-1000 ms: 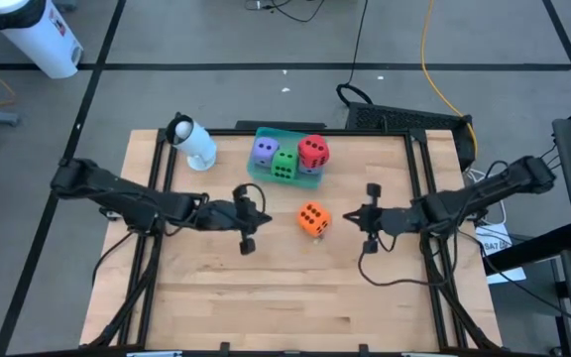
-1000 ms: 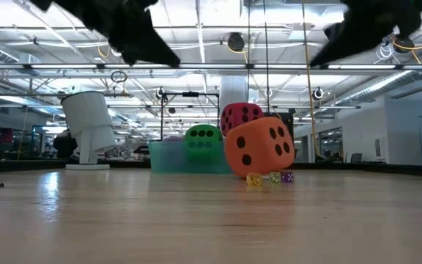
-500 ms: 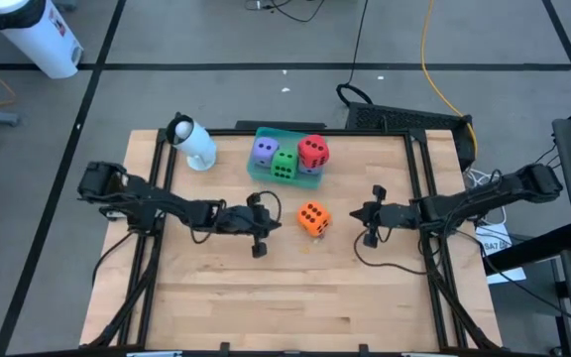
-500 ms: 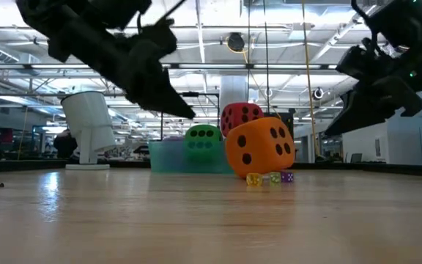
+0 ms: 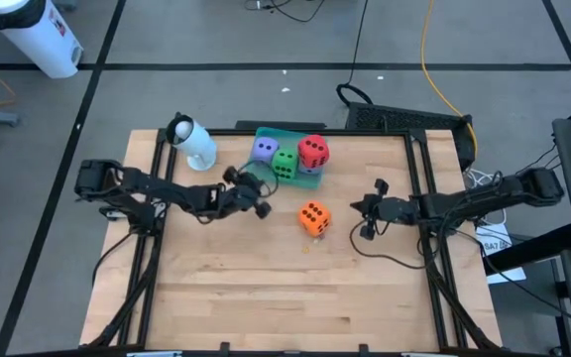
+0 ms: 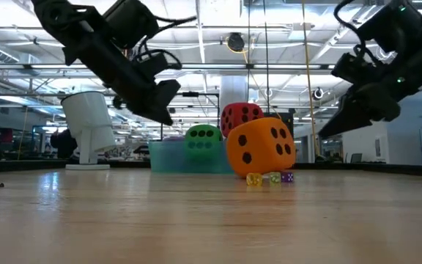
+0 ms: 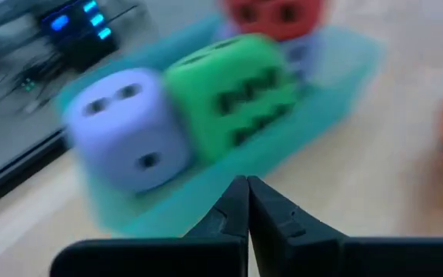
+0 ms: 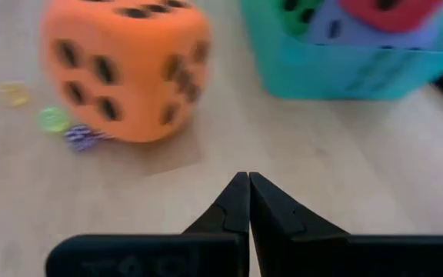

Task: Pick & Place Dice
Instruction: Adjust the blue bin on the table

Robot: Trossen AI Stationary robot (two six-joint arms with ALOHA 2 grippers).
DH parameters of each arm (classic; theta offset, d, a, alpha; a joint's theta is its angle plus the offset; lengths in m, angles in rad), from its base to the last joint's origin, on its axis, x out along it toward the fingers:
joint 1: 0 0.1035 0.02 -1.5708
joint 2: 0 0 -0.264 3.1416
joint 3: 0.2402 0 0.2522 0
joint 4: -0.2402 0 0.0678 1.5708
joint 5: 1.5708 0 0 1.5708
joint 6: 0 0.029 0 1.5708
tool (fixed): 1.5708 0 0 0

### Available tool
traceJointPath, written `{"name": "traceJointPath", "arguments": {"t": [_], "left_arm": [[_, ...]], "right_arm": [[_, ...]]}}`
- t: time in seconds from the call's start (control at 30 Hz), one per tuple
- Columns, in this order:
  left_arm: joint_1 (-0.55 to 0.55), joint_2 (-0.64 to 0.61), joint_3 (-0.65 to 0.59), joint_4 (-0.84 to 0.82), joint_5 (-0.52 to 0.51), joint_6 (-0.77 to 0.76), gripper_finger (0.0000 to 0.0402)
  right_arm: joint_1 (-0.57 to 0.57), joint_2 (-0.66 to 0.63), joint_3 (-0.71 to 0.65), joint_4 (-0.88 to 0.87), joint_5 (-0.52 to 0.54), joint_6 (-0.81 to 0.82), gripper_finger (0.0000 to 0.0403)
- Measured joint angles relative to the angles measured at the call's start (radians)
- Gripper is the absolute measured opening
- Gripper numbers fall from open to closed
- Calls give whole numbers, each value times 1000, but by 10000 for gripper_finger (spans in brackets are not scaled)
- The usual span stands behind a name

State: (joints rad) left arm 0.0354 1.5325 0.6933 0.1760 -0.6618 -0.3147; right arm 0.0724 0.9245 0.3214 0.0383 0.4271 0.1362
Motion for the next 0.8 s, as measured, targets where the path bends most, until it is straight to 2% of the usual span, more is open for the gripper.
{"name": "traceJointPath", "arguments": {"t": [0.2, 0.33, 0.5, 0.6, 0.67, 0.8], "left_arm": [[87, -54, -1, -279, -22, -192, 4], [142, -58, -1, -338, -21, -295, 7], [219, -58, -1, -299, 114, -244, 3], [264, -58, -1, -271, 200, -204, 5], [288, -58, -1, -277, 208, -203, 5], [323, -58, -1, -278, 190, -203, 4]], "right_arm": [[-98, 0, 0, 3, 5, 11, 0], [-178, 0, 0, 26, -63, 27, 0], [-246, 0, 0, 74, -66, 6, 0], [-297, 1, 0, 82, -124, -22, 0], [-331, 0, 0, 87, -167, -25, 0], [-384, 1, 0, 88, -169, -28, 0]]}}
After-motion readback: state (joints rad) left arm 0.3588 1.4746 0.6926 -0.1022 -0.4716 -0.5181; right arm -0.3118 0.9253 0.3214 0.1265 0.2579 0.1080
